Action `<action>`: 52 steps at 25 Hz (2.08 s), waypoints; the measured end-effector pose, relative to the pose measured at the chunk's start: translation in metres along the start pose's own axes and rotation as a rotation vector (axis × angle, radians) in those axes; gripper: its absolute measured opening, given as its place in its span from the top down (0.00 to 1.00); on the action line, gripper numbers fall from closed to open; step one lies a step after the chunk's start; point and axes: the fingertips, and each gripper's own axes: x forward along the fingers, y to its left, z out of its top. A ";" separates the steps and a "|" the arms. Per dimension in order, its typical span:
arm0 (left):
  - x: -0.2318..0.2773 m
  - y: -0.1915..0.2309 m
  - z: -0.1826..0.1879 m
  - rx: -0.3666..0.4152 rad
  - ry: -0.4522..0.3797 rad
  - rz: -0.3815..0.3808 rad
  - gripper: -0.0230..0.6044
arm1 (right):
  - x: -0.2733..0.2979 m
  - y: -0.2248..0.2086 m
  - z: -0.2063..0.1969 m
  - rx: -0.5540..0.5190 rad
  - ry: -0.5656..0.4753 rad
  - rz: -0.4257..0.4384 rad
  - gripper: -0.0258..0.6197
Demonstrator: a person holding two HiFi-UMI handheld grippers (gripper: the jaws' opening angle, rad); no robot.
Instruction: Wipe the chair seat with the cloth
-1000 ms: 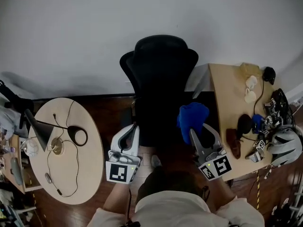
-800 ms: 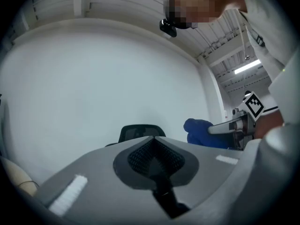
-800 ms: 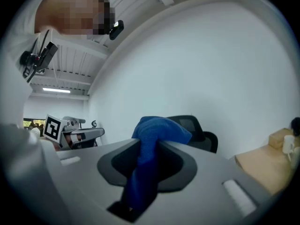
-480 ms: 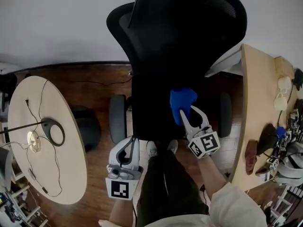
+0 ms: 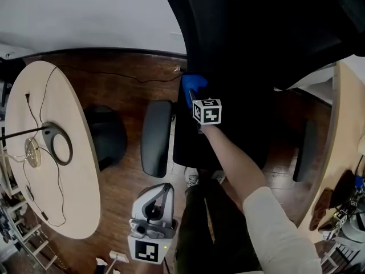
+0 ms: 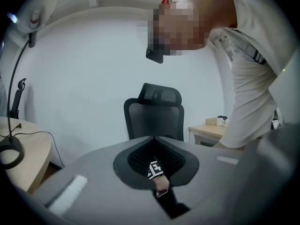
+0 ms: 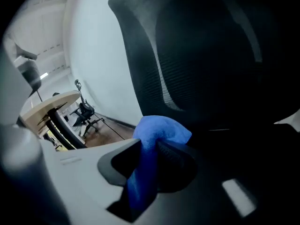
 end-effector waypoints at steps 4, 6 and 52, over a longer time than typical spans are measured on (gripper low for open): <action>-0.011 0.006 -0.006 0.010 0.016 0.010 0.92 | 0.020 0.002 -0.005 -0.051 0.065 -0.003 0.81; -0.011 0.003 -0.007 0.000 0.019 0.005 0.92 | 0.016 -0.013 -0.004 -0.052 0.059 -0.027 0.81; 0.018 -0.028 0.002 -0.079 -0.054 -0.056 0.92 | -0.077 -0.086 -0.070 0.077 0.111 -0.153 0.82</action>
